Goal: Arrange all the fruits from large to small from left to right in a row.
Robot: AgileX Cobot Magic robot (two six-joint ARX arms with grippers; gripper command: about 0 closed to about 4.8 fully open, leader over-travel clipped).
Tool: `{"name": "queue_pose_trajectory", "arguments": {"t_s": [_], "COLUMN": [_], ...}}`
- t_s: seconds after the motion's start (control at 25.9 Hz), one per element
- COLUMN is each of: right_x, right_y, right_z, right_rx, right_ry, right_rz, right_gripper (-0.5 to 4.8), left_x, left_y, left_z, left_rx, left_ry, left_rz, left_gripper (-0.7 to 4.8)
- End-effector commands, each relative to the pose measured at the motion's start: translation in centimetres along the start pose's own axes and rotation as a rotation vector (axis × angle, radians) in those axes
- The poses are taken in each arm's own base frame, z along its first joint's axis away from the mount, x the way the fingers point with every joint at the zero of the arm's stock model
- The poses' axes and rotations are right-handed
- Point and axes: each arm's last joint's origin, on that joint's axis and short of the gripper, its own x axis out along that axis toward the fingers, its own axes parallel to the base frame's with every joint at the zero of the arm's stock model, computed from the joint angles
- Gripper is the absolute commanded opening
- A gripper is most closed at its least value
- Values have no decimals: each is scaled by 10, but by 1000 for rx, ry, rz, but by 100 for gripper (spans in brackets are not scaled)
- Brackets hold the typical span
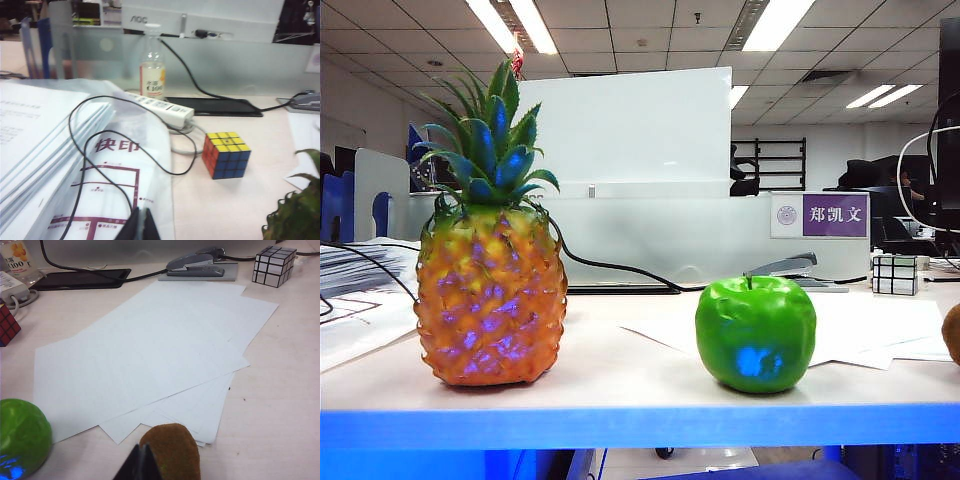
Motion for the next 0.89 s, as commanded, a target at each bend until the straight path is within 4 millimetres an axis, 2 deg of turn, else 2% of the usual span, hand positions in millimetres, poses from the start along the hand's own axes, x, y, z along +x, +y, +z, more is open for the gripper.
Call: {"name": "queue_pose_trajectory", "arguments": {"t_s": [0.04, 0.39, 0.58, 0.89], "right_x": [-1, -1, -1, -1], "right_y": [0, 0, 0, 0], "right_z": [2, 2, 2, 2], "right_rx": [-1, -1, -1, -1], "right_ry": [-13, -14, -13, -13], "right_rz": [1, 1, 1, 1], "right_gripper": [-6, -6, -6, -6], "left_x": [1, 5, 7, 10], "left_y": [2, 6, 6, 6], "left_z": [-2, -13, -16, -28], "left_rx": [5, 3, 1, -16], "left_ry": [-21, -7, -58, -20], "left_rz": [27, 60, 51, 26], "left_gripper": [-6, -5, -5, -5]}}
